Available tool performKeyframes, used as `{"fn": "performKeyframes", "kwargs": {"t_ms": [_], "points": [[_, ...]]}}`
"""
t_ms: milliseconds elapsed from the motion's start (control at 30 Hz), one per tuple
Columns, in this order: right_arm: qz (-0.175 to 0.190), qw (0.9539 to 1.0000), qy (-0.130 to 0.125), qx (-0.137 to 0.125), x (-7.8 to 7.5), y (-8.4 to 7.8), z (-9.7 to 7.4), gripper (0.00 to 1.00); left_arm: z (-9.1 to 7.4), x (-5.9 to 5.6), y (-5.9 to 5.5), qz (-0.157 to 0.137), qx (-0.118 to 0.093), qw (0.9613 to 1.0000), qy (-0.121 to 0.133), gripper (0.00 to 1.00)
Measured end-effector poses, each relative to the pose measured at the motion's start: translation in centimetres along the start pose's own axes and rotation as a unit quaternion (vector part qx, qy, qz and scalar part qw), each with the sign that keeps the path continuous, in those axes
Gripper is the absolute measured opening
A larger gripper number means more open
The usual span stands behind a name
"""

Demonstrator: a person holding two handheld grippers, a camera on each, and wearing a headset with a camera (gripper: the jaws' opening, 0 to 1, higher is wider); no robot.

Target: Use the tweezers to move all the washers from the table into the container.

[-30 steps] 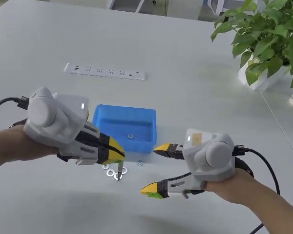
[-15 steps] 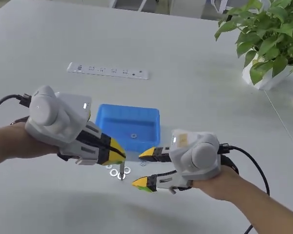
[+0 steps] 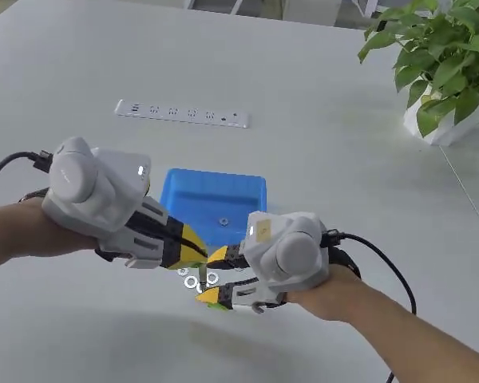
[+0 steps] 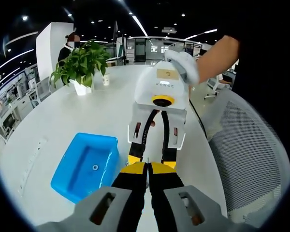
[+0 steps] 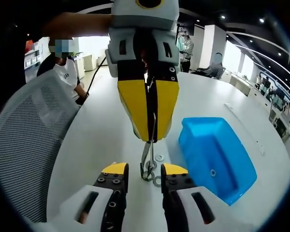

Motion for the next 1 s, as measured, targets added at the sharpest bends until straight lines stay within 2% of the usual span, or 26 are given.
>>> {"fn": "performKeyframes", "kwargs": {"t_ms": [200, 333, 500, 767, 1000], "points": [[-0.002, 1.0000, 0.005, 0.004, -0.29, 0.26, 0.49, 0.21, 0.02, 0.03, -0.01, -0.001, 0.000, 1.0000, -0.001, 0.05], [0.000, 0.9998, 0.001, 0.018, -0.52, -0.12, 0.69, 0.16, 0.03, 0.04, -0.02, 0.000, 0.000, 1.0000, -0.003, 0.05], [0.012, 0.9997, 0.009, 0.019, -0.19, -0.33, 0.75, 0.12, 0.02, 0.00, -0.03, -0.001, -0.001, 1.0000, -0.003, 0.05], [0.015, 0.9997, 0.008, 0.020, -0.13, -0.40, 0.73, 0.10, 0.15, -0.11, 0.07, 0.000, 0.000, 1.0000, -0.005, 0.05], [0.024, 0.9996, 0.005, 0.013, -0.10, -0.48, 0.71, 0.08, 0.26, -0.22, 0.21, 0.009, 0.010, 0.9999, -0.004, 0.05]]}}
Point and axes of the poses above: the centre of the closed fingertips' face, and the gripper's own axes: z roughly forward along the fingers, x roughly to its left, y roughly out of its top, the point moved 5 cm from there along -z, roughly backward along the fingers, and after that the axes turned 8 degrees about y, right-handed, at the moved point
